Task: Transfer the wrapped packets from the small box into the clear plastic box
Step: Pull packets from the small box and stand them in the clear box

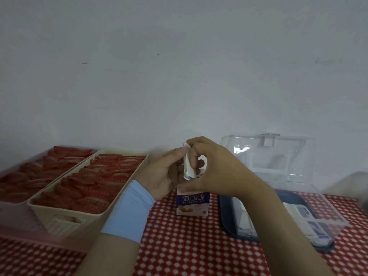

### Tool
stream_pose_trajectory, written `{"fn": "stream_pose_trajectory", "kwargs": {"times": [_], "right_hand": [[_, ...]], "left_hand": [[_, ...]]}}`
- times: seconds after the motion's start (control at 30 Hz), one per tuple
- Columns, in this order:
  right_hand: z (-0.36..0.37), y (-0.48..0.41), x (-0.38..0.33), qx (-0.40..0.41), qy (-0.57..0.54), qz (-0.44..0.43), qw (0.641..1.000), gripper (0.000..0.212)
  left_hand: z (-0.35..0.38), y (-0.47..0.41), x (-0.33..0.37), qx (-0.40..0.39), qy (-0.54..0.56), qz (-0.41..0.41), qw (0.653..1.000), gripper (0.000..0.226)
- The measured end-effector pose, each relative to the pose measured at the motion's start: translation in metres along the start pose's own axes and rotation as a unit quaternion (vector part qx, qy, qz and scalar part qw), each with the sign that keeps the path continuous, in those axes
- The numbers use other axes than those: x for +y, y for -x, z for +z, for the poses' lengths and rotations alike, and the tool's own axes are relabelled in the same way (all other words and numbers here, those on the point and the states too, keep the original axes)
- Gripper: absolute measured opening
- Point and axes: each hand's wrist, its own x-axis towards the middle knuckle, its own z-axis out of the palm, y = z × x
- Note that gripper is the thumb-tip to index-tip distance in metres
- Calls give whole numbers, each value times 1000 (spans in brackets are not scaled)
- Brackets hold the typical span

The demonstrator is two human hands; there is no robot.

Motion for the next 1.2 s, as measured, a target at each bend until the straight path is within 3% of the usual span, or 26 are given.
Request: {"fn": "stream_pose_trajectory", "kwargs": {"times": [0.1,0.2,0.33,0.43,0.53,0.67,0.9,1.07,1.2], "right_hand": [[1,-1,3,26,11,-11,1000,41],[2,1,0,-2,-11,6,1000,44],[-3,3,1,-29,-156,50,986,29],[-7,0,6,12,-239,101,966,11],[-10,0,10,4,-232,130,964,32],[-21,5,10,-42,-215,154,964,16],[-30,12,12,-2,-117,175,978,15],[-49,20,7,-18,-109,181,977,9],[-80,29,7,-40,-81,217,972,6]], "left_hand": [[1,2,1,-18,-14,0,1000,31],[1,3,2,-27,-49,-8,998,29],[-7,4,5,-24,-75,-10,997,31],[-10,6,4,-40,-61,-31,997,28],[-4,10,4,-69,-73,-53,994,28],[3,13,4,-76,-108,-79,988,33],[10,9,-2,-90,-136,-107,981,42],[29,8,-8,-64,-161,-86,981,37],[57,8,-20,-47,-118,-69,989,25]]}}
